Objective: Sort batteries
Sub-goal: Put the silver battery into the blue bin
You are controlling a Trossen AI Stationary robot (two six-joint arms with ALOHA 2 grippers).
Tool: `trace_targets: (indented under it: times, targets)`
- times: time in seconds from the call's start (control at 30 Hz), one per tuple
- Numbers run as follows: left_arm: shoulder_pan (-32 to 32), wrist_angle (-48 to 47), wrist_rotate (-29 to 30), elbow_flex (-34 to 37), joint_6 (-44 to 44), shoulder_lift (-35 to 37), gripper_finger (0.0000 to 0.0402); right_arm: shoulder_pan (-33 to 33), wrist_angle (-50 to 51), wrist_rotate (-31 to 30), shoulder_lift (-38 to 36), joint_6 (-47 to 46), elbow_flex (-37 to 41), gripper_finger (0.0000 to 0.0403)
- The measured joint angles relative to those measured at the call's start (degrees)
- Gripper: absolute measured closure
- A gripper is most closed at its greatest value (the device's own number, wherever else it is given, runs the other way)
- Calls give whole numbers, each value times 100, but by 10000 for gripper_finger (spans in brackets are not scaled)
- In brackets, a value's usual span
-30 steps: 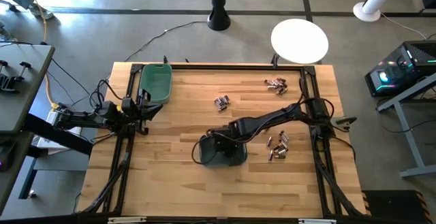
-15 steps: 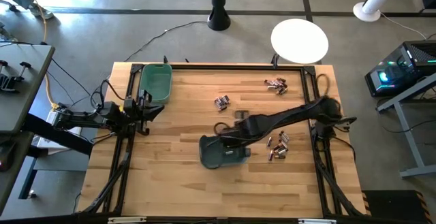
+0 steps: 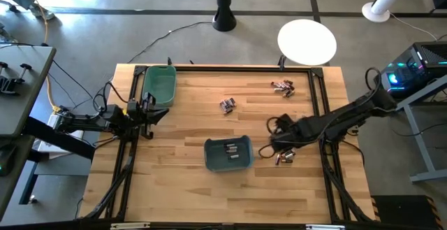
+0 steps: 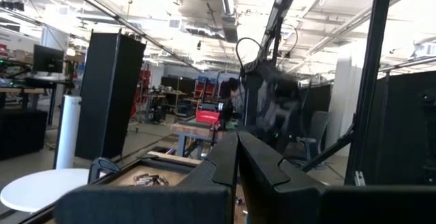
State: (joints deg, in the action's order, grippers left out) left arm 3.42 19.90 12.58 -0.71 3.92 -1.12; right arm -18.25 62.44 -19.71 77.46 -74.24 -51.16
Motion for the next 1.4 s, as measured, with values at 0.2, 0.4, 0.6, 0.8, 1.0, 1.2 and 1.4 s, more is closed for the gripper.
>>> trace_targets:
  times: [0.2, 0.4, 0.6, 0.8, 1.0, 1.2, 1.4]
  targets:
    - [0, 101, 10, 0, -6, 2, 396, 221, -1067, 820, -259, -438, 1262, 256]
    - [-2, 103, 22, 0, -6, 2, 396, 519, -1708, 980, -246, -490, 1811, 213]
    - [-2, 138, 24, 0, -6, 2, 396, 664, -1765, 1061, -246, -322, 1837, 215]
    - [-2, 136, 24, 0, -6, 2, 396, 703, -1820, 1249, -218, -179, 1837, 254]
    - [0, 131, 26, 0, -6, 2, 396, 701, -1847, 1205, 170, 54, 1803, 330]
    - [0, 138, 25, 0, -6, 2, 396, 692, -1556, 526, 311, 339, 1537, 383]
    - [-2, 283, 26, 0, -6, 2, 396, 692, -801, -1076, 208, 1145, 177, 383]
